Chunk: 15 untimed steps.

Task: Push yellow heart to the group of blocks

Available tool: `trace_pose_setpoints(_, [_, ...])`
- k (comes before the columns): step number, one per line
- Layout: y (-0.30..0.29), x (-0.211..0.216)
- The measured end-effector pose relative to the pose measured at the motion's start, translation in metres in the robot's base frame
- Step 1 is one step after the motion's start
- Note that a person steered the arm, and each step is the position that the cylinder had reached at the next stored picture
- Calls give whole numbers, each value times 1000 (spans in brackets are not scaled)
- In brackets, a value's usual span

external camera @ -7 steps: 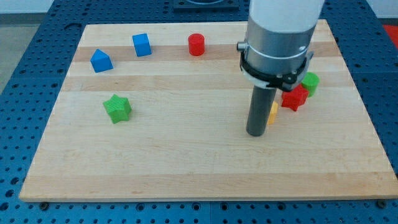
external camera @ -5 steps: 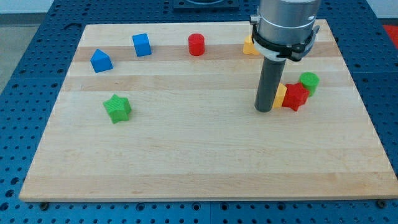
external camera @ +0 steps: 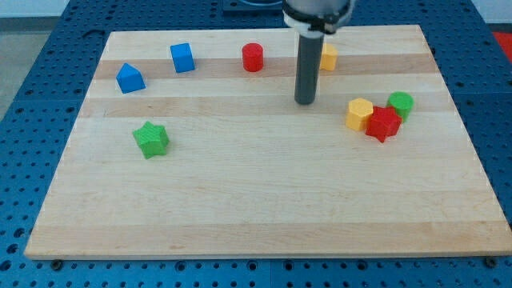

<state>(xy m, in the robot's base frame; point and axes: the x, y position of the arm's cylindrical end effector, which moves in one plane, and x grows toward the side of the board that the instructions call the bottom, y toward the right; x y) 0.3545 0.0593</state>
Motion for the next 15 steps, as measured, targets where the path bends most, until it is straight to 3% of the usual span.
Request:
trace_pose_setpoints(3, [-2,-84])
trace_pose_setpoints(4, [38,-86])
trace_pose_setpoints(8, [54,-47])
trace_pose_setpoints(10, [69,-110])
trace_pose_setpoints(11, [77,-105])
trace_pose_setpoints(13, [85,-41])
trace_pose_setpoints(15, [104,-13])
